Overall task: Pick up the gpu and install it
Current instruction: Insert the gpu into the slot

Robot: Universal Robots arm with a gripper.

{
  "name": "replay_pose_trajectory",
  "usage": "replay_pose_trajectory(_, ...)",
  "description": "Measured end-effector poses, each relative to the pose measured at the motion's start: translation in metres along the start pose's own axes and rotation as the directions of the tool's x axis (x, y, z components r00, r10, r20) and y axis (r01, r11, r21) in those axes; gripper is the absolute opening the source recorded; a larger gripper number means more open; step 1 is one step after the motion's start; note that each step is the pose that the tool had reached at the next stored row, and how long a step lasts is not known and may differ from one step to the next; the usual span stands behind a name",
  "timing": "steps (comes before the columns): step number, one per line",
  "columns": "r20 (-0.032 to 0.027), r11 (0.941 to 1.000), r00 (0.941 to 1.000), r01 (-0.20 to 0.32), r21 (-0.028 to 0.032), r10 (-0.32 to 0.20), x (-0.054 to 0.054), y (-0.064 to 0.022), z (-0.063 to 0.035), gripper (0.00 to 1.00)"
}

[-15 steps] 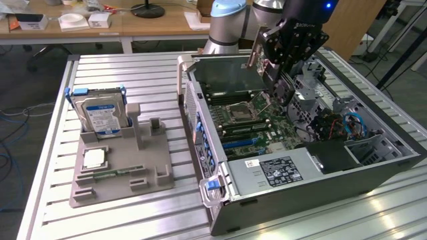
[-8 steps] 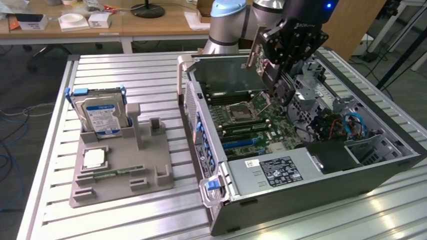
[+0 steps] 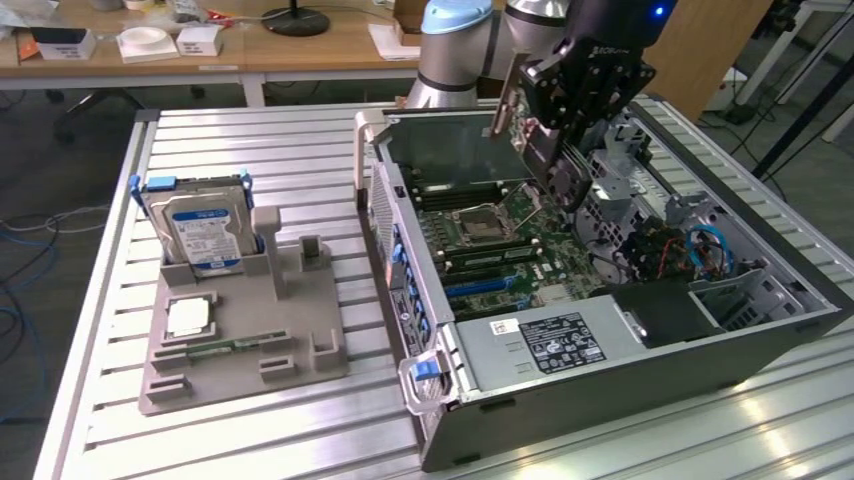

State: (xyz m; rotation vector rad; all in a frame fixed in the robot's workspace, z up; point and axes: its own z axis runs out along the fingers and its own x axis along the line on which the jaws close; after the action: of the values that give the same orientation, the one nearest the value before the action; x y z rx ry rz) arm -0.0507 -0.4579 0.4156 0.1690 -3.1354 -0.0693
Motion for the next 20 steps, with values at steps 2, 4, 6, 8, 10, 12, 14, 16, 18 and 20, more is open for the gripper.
replay_pose_trajectory(2,-0.0003,1.0,1.0,0.009,0.0,-0.009,0.0,0.0,0.0,0.26)
replay_pose_trajectory(4,-0.0007,0.9998,0.9998,0.018,0.0,-0.018,0.0,0.0,0.0,0.26)
replay_pose_trajectory(6,-0.0012,0.9996,0.9996,0.028,-0.0001,-0.028,0.0,0.0,0.0001,0.26)
replay_pose_trajectory(8,-0.0016,0.9992,0.9992,0.039,-0.0001,-0.039,0.0,0.0,0.0001,0.26)
replay_pose_trajectory(10,-0.0021,0.9988,0.9988,0.049,-0.0001,-0.049,0.0,0.0,0.0001,0.26)
replay_pose_trajectory(12,-0.0025,0.9983,0.9983,0.059,-0.0002,-0.059,0.0,0.0,0.0001,0.26)
replay_pose_trajectory(14,-0.003,0.9976,0.9976,0.069,-0.0002,-0.069,0.0,0.0,0.0001,0.26)
replay_pose_trajectory(16,-0.0034,0.9969,0.9969,0.078,-0.0003,-0.078,0.0,0.0,0.0002,0.26)
replay_pose_trajectory(18,-0.0039,0.9961,0.9961,0.088,-0.0003,-0.088,0.0,0.0,0.0002,0.26)
replay_pose_trajectory(20,-0.0043,0.9952,0.9952,0.098,-0.0004,-0.098,0.0,0.0,0.0002,0.26)
